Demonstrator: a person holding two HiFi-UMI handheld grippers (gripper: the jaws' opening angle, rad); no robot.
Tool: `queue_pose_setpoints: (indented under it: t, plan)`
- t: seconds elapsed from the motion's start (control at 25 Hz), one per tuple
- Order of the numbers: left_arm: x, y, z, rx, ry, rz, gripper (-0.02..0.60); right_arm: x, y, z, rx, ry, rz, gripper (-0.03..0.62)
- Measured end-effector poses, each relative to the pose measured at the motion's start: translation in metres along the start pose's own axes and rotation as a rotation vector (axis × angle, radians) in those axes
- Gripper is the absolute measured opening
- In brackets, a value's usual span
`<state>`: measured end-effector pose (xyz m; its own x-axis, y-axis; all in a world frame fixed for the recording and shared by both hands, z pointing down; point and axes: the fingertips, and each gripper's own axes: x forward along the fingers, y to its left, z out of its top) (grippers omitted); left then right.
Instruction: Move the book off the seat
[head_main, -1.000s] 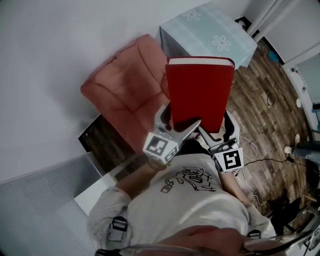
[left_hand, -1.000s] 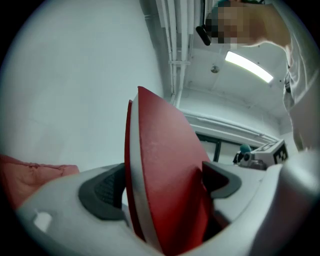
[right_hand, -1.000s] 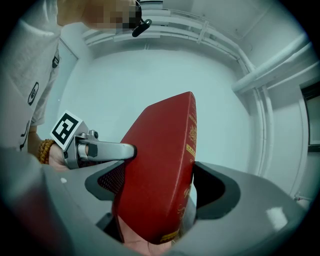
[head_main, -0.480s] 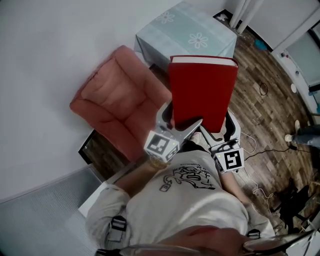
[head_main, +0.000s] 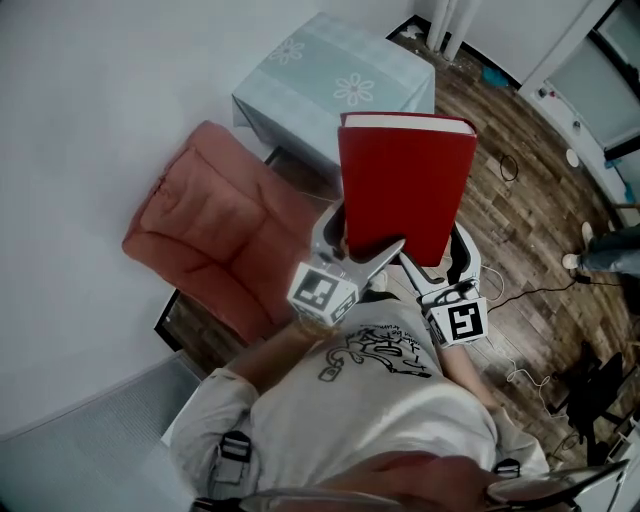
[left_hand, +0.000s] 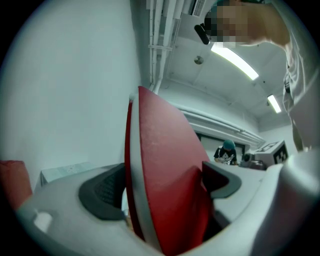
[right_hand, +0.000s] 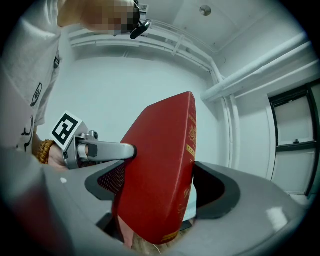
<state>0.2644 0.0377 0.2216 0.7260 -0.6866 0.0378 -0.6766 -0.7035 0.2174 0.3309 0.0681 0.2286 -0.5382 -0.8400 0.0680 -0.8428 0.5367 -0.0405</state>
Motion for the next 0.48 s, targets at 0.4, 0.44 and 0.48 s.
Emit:
queue_pose_setpoints:
  t: [0.4,0.44,0.48]
  plan:
    - [0.054,-0.025,-0.007,-0.007,0.012,-0.045,0.466,-0.018,-0.054,-0.005,-0.009,0.019,-0.036,0.422]
    - [0.056,-0.027,-0.009,-0.011,0.016,-0.045,0.466,-0.019,-0.057,-0.006,-0.003,0.018,-0.040,0.422]
    - [0.059,-0.028,-0.010,-0.015,0.018,-0.045,0.466,-0.020,-0.060,-0.006,0.003,0.015,-0.044,0.422]
